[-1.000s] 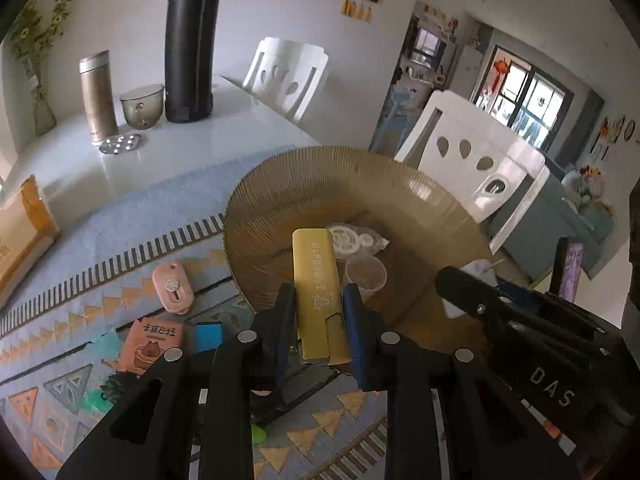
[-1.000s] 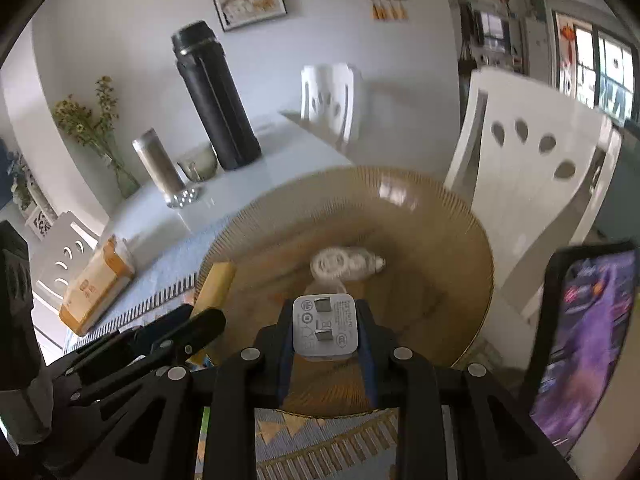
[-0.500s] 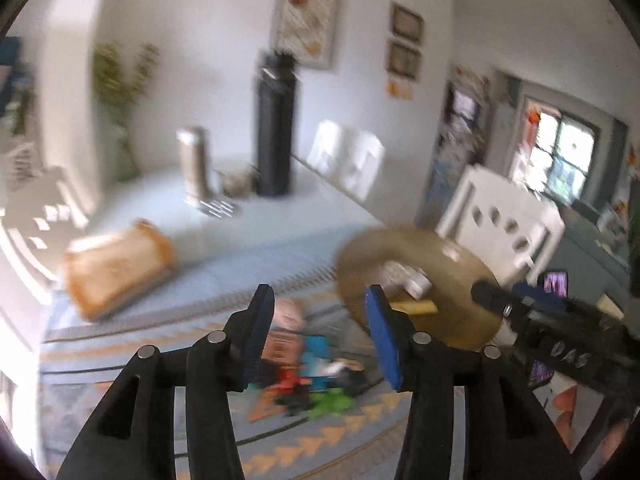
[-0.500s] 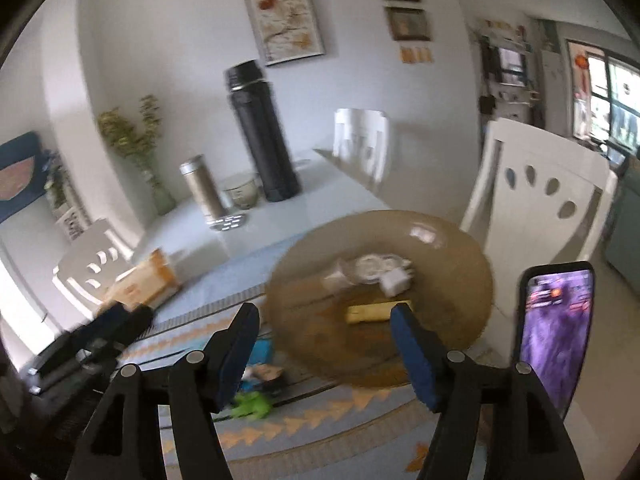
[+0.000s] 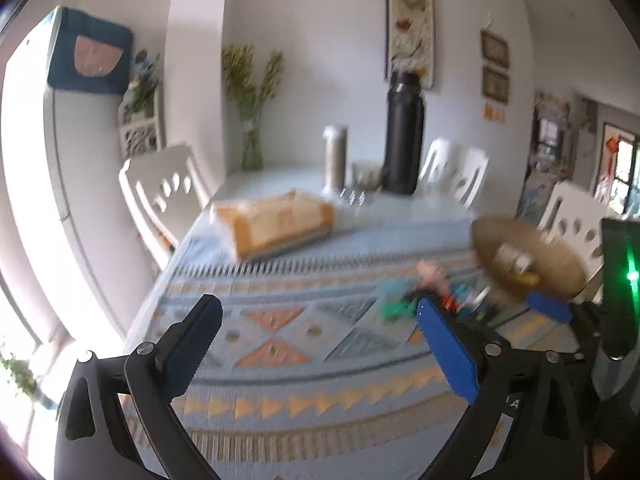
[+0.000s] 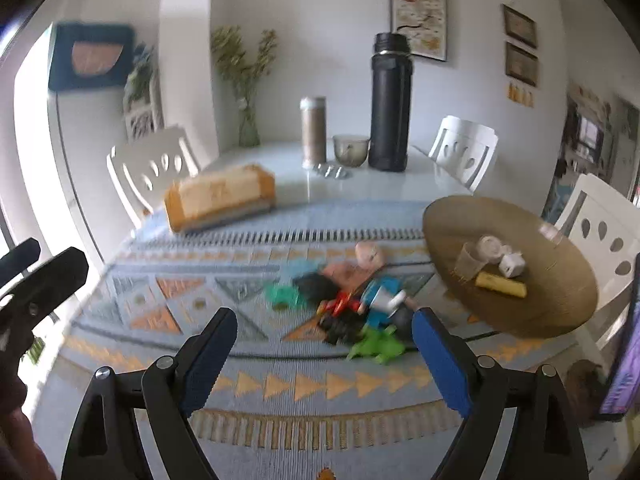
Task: Organize rigid objects
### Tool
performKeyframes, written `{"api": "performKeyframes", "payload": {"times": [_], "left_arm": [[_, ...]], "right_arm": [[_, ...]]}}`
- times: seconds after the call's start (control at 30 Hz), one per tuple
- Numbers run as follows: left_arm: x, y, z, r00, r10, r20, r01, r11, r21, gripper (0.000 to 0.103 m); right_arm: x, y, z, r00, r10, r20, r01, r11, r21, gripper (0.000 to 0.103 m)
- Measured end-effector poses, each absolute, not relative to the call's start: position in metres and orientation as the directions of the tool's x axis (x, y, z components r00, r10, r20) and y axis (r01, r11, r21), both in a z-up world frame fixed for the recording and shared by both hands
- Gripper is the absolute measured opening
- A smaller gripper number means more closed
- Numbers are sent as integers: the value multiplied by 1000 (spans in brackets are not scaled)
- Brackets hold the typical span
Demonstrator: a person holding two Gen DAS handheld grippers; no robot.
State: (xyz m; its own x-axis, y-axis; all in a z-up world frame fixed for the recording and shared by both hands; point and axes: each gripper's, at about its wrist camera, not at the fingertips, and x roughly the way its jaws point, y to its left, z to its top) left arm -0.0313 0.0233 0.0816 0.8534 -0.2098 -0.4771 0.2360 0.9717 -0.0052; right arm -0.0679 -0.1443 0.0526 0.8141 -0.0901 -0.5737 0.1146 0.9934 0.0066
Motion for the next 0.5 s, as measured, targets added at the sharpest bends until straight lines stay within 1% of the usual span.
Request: {"api": "performKeyframes", "payload": {"times": [0.1, 0.2, 0.23, 0.3, 0.5], "left_arm": [[-25, 25, 55, 837, -199, -510, 229, 973, -4, 98], [-21, 31, 39, 817, -224, -531, 221, 973, -71, 98], [-17, 32, 36, 798, -232, -557, 219, 971, -91, 98], [-15, 36, 33, 786, -251, -564, 226, 967, -116, 98], [-15, 33, 28, 791, -198, -578, 202, 978, -58, 98]], "right_arm": [[-65, -141, 27, 798, -89, -596, 100, 995, -15, 88], [-60, -143, 19, 785, -107, -610, 104, 994, -40, 88], [-61, -143, 19, 786, -108, -609, 106, 994, -39, 88], [-59, -146, 16, 781, -82, -619, 95, 995, -11, 89], [-51, -150, 9, 751, -71, -656, 99, 995, 5, 89]]}}
